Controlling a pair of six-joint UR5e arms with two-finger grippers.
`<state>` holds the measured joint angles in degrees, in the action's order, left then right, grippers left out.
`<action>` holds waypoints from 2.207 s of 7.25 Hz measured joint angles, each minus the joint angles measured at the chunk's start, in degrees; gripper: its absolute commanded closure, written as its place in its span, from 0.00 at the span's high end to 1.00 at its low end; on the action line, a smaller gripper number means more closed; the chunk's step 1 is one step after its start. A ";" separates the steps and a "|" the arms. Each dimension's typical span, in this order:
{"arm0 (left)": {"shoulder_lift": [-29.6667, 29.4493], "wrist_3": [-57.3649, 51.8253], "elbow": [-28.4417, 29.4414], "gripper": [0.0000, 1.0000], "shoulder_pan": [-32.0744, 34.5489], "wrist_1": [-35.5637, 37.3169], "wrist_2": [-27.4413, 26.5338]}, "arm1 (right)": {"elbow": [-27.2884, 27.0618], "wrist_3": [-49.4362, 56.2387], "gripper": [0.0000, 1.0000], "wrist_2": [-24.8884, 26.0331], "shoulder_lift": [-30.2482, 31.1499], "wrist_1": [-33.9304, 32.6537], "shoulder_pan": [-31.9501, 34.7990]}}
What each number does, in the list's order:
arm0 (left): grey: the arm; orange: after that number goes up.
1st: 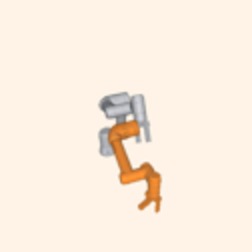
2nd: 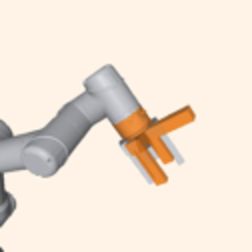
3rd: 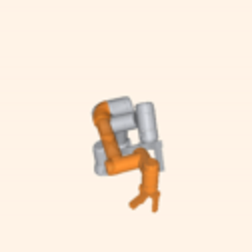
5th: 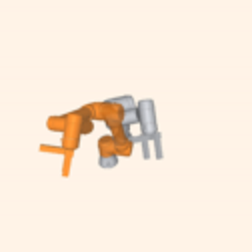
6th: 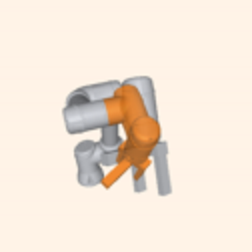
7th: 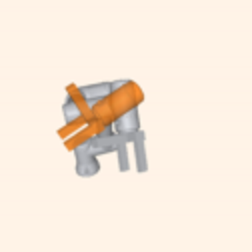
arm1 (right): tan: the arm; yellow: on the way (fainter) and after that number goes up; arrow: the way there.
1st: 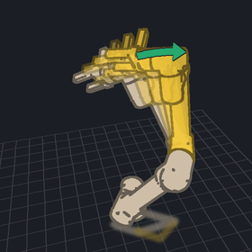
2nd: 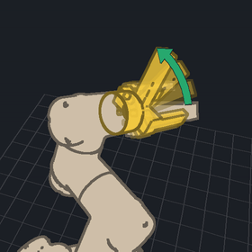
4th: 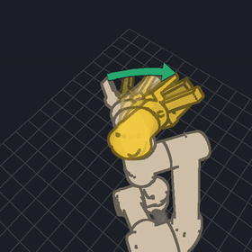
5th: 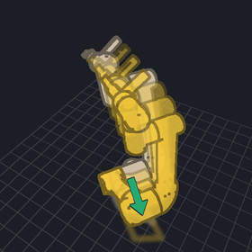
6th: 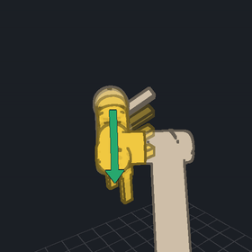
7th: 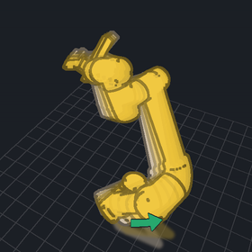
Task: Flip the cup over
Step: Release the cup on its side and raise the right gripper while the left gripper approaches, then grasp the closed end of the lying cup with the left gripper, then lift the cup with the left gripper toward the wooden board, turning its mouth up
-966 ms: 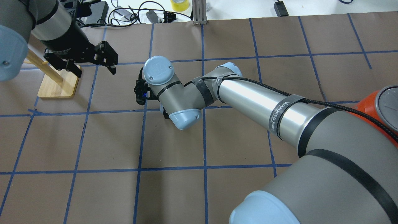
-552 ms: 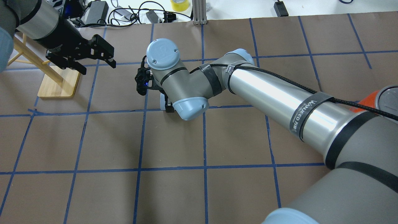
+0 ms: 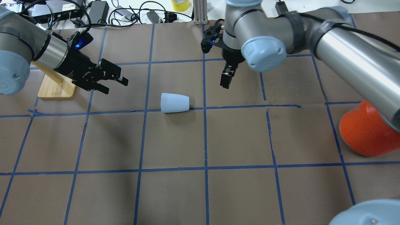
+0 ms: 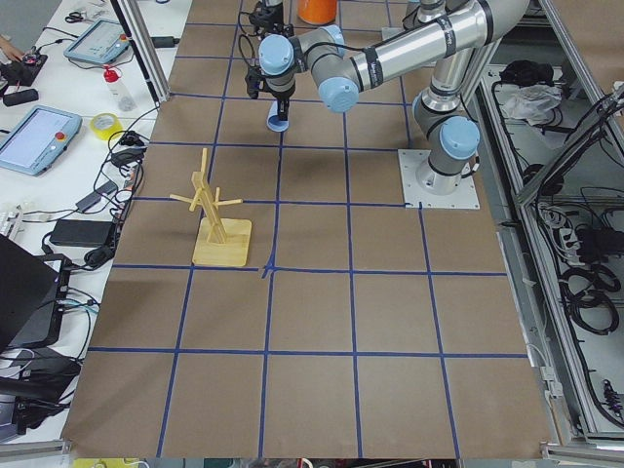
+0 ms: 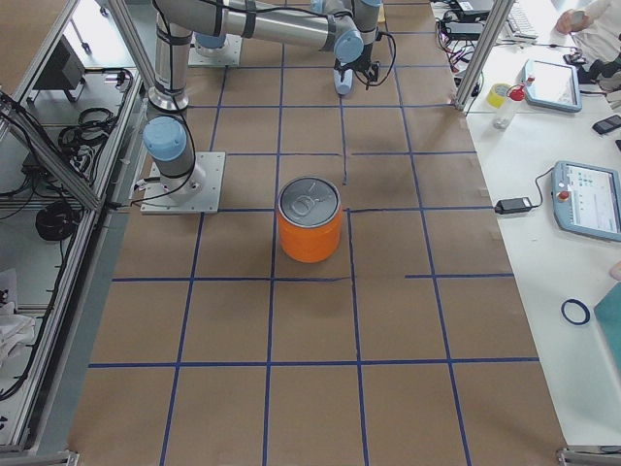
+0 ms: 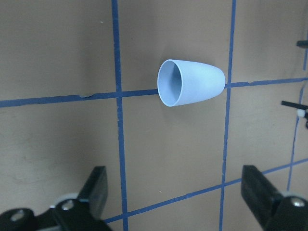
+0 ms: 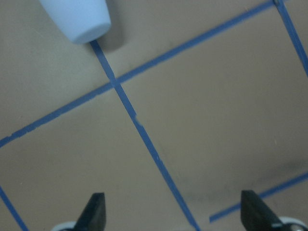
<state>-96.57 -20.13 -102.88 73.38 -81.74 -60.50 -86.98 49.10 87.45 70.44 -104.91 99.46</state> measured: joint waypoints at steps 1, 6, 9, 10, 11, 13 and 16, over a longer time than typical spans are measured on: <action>-1.66 -0.21 -1.35 1.00 0.00 1.39 0.85 | -0.10 -6.47 1.00 -0.09 2.15 4.97 -3.68; -12.01 -2.03 -3.13 1.00 0.08 4.00 14.64 | -0.50 -33.51 1.00 2.56 5.62 12.52 -11.26; -18.97 -3.24 -2.92 1.00 1.24 9.35 23.02 | -1.54 -34.50 1.00 2.75 4.84 12.64 -20.25; -20.35 -3.26 -2.92 0.99 2.60 10.04 23.90 | -1.65 -34.85 1.00 3.04 4.86 12.44 -21.08; -21.33 -3.09 -2.95 0.96 4.39 10.29 24.32 | -1.62 -35.32 1.00 3.35 5.06 12.36 -21.37; -22.26 -2.89 -2.91 0.00 7.00 10.27 25.76 | -0.98 -38.41 1.00 4.38 6.00 12.52 -21.27; -22.41 -2.71 -2.60 0.00 7.50 10.37 26.64 | -0.75 -39.71 1.00 3.90 10.08 12.51 -20.13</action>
<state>-118.98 -22.84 -105.47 80.88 -71.37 -33.86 -87.72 9.39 91.36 80.52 -92.40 79.33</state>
